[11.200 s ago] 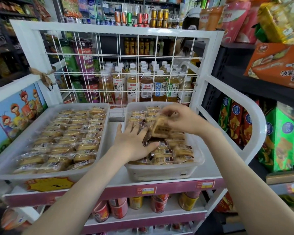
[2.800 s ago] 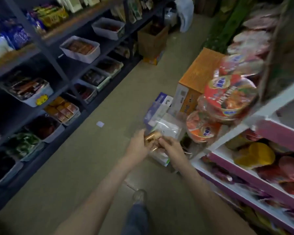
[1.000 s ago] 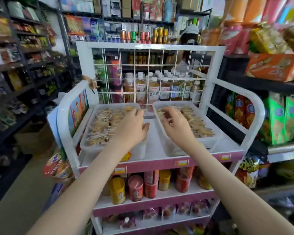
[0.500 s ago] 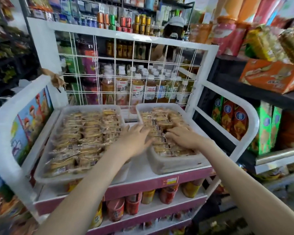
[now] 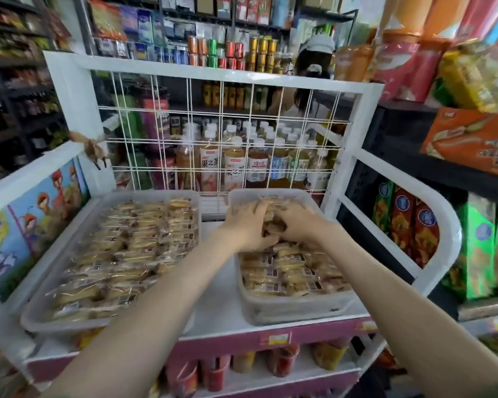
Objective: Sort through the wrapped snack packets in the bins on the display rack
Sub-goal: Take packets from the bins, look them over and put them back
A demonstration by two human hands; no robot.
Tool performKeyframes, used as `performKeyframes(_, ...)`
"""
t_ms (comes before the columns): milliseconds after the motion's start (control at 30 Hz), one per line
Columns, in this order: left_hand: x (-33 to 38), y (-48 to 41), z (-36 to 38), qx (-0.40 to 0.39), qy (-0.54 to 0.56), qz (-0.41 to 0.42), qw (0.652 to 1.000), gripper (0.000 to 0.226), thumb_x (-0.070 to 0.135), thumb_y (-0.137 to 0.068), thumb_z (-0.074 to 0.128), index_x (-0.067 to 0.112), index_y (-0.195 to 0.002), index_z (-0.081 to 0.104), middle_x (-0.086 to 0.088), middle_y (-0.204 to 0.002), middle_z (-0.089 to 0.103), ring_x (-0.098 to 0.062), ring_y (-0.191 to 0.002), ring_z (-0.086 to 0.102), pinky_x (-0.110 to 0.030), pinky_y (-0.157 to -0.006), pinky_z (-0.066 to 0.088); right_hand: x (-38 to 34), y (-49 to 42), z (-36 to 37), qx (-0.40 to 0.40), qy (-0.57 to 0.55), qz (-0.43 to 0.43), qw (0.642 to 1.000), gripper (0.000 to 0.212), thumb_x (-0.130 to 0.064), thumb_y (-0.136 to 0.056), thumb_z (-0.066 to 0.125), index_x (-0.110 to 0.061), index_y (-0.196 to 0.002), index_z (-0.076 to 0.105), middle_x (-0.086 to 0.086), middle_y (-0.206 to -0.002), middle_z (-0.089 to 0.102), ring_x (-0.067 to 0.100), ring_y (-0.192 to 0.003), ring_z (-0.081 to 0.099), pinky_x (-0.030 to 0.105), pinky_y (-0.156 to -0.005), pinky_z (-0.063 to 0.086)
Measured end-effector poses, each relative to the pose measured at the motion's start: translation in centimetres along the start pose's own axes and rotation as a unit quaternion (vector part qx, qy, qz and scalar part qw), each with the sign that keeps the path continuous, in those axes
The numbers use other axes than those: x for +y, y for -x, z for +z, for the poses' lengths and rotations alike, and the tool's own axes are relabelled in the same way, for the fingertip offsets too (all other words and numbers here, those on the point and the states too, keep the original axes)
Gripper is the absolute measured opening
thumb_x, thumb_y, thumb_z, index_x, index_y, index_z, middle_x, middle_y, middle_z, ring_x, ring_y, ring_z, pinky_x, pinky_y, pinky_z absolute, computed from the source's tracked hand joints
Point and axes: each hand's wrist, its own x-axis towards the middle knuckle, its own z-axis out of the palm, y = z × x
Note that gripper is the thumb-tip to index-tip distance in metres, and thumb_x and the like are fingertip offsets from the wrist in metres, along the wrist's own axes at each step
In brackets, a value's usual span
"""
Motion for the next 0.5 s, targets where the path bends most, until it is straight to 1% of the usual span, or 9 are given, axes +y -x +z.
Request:
performKeyframes(67,-0.3,-0.7,0.5,-0.048,-0.015,-0.014,0.999,0.091,0.061,-0.092,0.046,0.023,-0.155,-0.008,-0.006,-0.163,0.001,-0.028,-0.149,0.004,-0.052,-0.12,0.0,0.8,-1.0,0.8,0.0,0.049,-0.025,0.998,0.038,-0.039,-0.082,0.055,-0.025,-0.117,0.063,0.001,-0.125,0.061,0.025,-0.117,0.052,0.044,-0.101,0.043)
performKeyframes(133,-0.6,-1.0,0.5,-0.088,-0.037,-0.04,0.995,0.09,0.067,-0.092,0.038,0.025,-0.154,-0.013,-0.004,-0.163,-0.009,-0.028,-0.149,-0.004,-0.051,-0.117,-0.005,1.6,-1.1,0.8,0.02,0.017,-0.041,0.999,0.024,-0.037,-0.084,0.057,-0.023,-0.101,0.067,-0.003,-0.11,0.065,0.02,-0.11,0.055,0.042,-0.099,0.042)
performKeyframes(167,-0.6,-1.0,0.4,-0.101,-0.043,-0.047,0.993,0.089,0.067,-0.092,0.036,0.025,-0.153,-0.013,-0.003,-0.162,-0.012,-0.027,-0.149,-0.006,-0.051,-0.117,-0.006,1.9,-0.8,0.5,0.027,-0.004,-0.045,0.999,0.019,-0.037,-0.086,0.058,-0.021,-0.091,0.066,-0.004,-0.098,0.065,0.018,-0.101,0.056,0.04,-0.094,0.041)
performKeyframes(233,-0.5,-1.1,0.2,-0.107,-0.043,-0.049,0.992,0.089,0.067,-0.092,0.035,0.025,-0.153,-0.014,-0.003,-0.162,-0.014,-0.026,-0.149,-0.007,-0.051,-0.117,-0.006,2.4,0.1,-0.9,0.05,-0.074,-0.037,0.995,0.025,-0.04,-0.089,0.058,-0.018,-0.078,0.056,-0.006,-0.074,0.055,0.015,-0.076,0.05,0.033,-0.074,0.038)
performKeyframes(300,-0.5,-0.9,0.1,-0.11,-0.033,-0.056,0.992,0.09,0.067,-0.092,0.036,0.025,-0.153,-0.014,-0.003,-0.162,-0.014,-0.027,-0.149,-0.006,-0.052,-0.117,-0.006,3.2,1.0,-2.6,0.106,-0.192,-0.015,0.976,0.028,-0.04,-0.091,0.058,-0.014,-0.083,0.054,-0.005,-0.07,0.049,0.014,-0.065,0.045,0.03,-0.06,0.033)
performKeyframes(367,-0.6,-0.8,0.0,-0.108,-0.02,-0.061,0.992,0.091,0.067,-0.091,0.039,0.025,-0.154,-0.012,-0.004,-0.162,-0.011,-0.028,-0.149,-0.002,-0.054,-0.116,-0.005,3.8,2.4,-4.4,0.177,-0.306,0.017,0.935,0.026,-0.039,-0.093,0.057,-0.013,-0.094,0.056,-0.002,-0.081,0.056,0.012,-0.069,0.051,0.028,-0.058,0.039)
performKeyframes(433,-0.3,-0.8,-0.2,-0.077,0.017,-0.063,0.995,0.085,0.064,-0.091,0.043,0.027,-0.155,-0.001,-0.005,-0.162,0.008,-0.03,-0.146,0.02,-0.057,-0.118,0.01,4.0,3.8,-5.6,0.228,-0.448,0.024,0.864,0.017,-0.034,-0.094,0.058,-0.018,-0.099,0.057,-0.002,-0.09,0.062,0.003,-0.065,0.057,0.019,-0.051,0.044)
performKeyframes(467,0.0,-0.7,-0.5,-0.047,0.06,-0.061,0.995,0.078,0.061,-0.092,0.045,0.027,-0.154,0.011,-0.005,-0.158,0.025,-0.027,-0.136,0.04,-0.055,-0.113,0.028,3.7,4.4,-6.0,0.237,-0.502,0.022,0.831,0.013,-0.031,-0.094,0.058,-0.019,-0.098,0.057,-0.001,-0.092,0.065,-0.002,-0.059,0.058,0.015,-0.046,0.042)
performKeyframes(500,0.4,-0.4,-1.1,-0.006,0.12,-0.054,0.991,0.068,0.056,-0.094,0.046,0.024,-0.15,0.024,-0.002,-0.148,0.041,-0.019,-0.115,0.057,-0.044,-0.1,0.046,3.2,4.9,-6.2,0.234,-0.543,0.021,0.806,0.011,-0.029,-0.095,0.058,-0.019,-0.098,0.058,0.002,-0.092,0.068,-0.003,-0.056,0.06,0.014,-0.045,0.042)
